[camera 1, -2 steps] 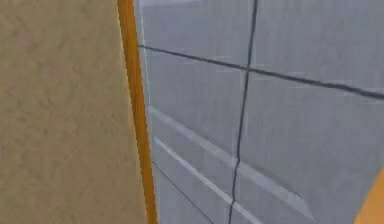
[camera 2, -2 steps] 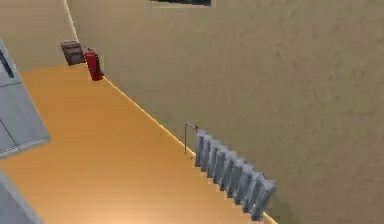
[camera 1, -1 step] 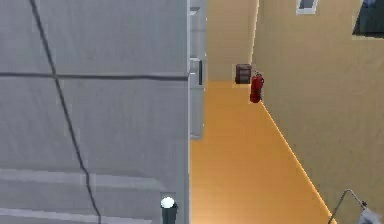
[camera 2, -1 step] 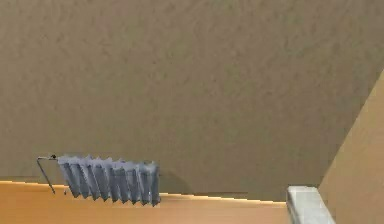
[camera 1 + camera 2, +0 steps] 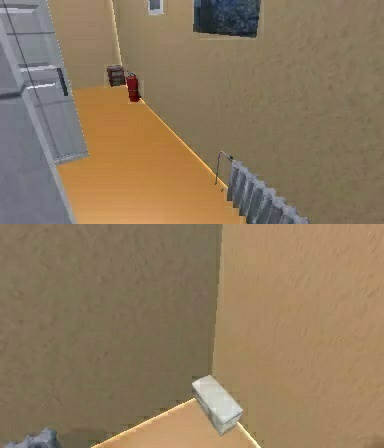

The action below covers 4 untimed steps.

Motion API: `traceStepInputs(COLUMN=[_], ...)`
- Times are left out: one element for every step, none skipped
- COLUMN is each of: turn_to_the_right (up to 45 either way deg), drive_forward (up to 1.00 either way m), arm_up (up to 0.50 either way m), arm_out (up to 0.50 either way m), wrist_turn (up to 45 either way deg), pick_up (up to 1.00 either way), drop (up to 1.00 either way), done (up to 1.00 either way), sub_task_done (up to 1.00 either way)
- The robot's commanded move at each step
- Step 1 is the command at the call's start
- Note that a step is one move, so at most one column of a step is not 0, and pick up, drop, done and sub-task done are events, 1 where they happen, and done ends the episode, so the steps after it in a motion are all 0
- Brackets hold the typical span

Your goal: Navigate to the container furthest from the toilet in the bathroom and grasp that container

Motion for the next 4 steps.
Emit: traceStepInputs(turn_to_the_right=[0.0,-27.0,0.0,-3.0], drive_forward=[0.5,0.0,1.0,0.0], arm_up=[0.0,0.0,0.0,0.0], arm_out=[0.0,0.0,0.0,0.0], wrist_turn=[0.0,0.0,0.0,0.0], pick_up=[0.0,0.0,0.0,0.0], drop=[0.0,0.0,0.0,0.0], done=[0.0,0.0,0.0,0.0], sub_task_done=[0.0,0.0,0.0,0.0])
